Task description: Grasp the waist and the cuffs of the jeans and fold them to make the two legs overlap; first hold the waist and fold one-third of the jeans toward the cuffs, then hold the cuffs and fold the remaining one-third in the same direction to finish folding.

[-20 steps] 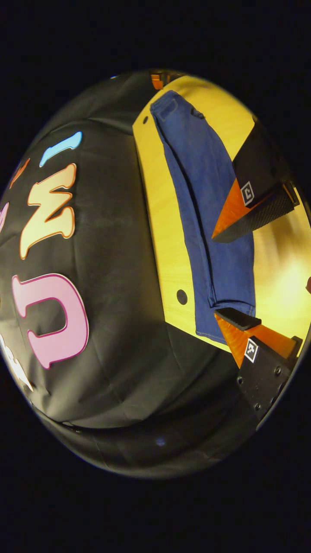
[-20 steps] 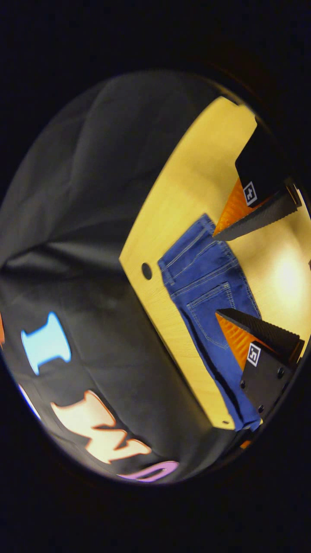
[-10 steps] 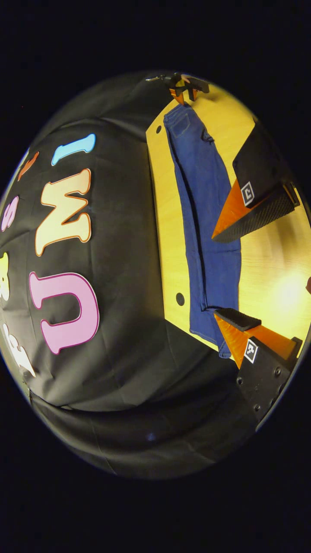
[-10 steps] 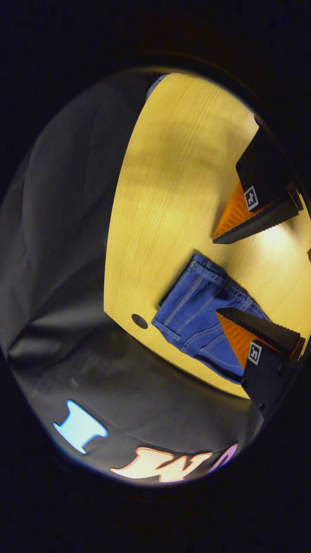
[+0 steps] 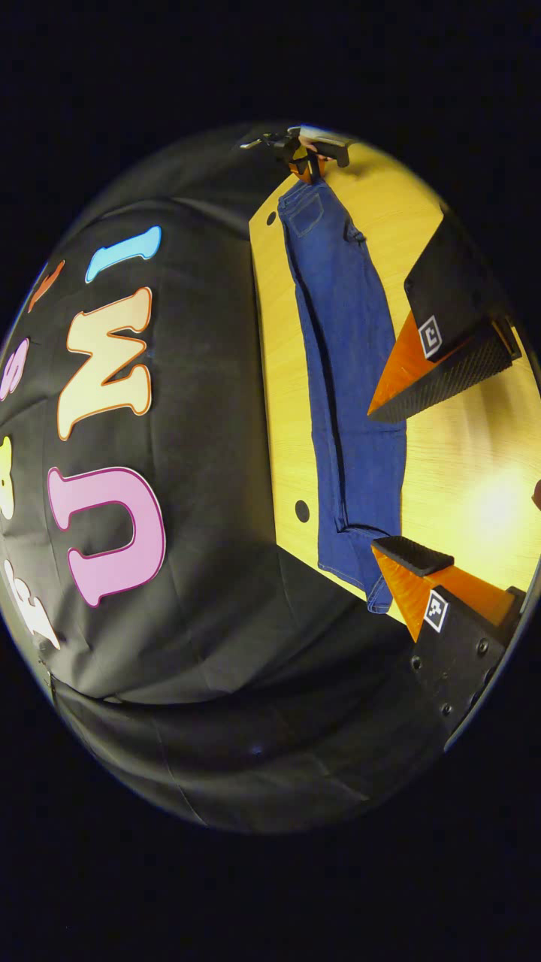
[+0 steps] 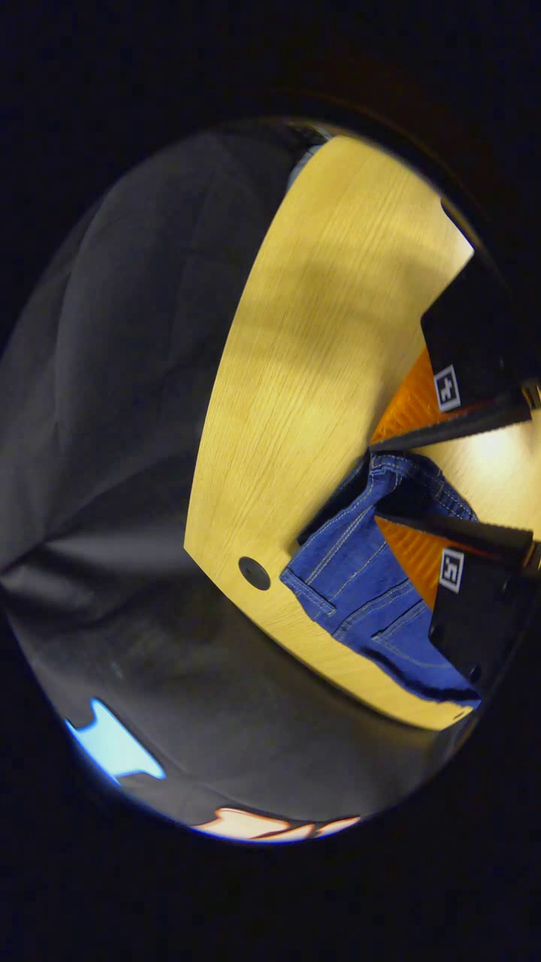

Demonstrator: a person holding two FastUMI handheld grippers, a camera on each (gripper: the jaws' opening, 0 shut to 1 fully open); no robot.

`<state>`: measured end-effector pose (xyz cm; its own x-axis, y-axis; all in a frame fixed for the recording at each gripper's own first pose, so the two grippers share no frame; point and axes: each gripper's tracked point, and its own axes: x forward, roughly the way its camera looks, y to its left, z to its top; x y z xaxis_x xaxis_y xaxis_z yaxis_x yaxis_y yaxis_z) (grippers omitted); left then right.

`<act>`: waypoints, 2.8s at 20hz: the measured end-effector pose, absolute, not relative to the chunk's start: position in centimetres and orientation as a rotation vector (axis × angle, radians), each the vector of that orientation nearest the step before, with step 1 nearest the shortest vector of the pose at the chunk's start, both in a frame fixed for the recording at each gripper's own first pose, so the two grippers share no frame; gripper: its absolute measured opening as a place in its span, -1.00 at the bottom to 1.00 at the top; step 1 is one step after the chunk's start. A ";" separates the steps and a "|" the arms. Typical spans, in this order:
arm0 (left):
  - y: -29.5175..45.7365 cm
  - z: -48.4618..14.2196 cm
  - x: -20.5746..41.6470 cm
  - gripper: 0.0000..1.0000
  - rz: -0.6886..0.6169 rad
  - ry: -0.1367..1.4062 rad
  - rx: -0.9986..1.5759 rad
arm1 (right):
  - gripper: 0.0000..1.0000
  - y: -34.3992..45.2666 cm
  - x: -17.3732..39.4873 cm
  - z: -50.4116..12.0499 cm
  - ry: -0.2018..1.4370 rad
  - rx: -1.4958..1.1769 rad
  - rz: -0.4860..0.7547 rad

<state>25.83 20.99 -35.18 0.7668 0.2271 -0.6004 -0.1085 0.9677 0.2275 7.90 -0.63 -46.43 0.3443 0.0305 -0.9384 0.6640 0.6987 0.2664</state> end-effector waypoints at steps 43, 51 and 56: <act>36.7 -43.4 22.2 0.94 0.277 0.836 -0.227 | -0.96 48.6 8.3 -23.8 0.819 0.689 0.418; 37.6 -48.0 24.7 0.92 0.266 0.853 -0.552 | -0.19 50.9 5.2 -26.3 0.918 0.656 0.467; 41.5 -50.5 26.2 0.92 0.279 0.849 -0.620 | 0.89 47.3 7.3 -23.0 0.799 0.578 0.476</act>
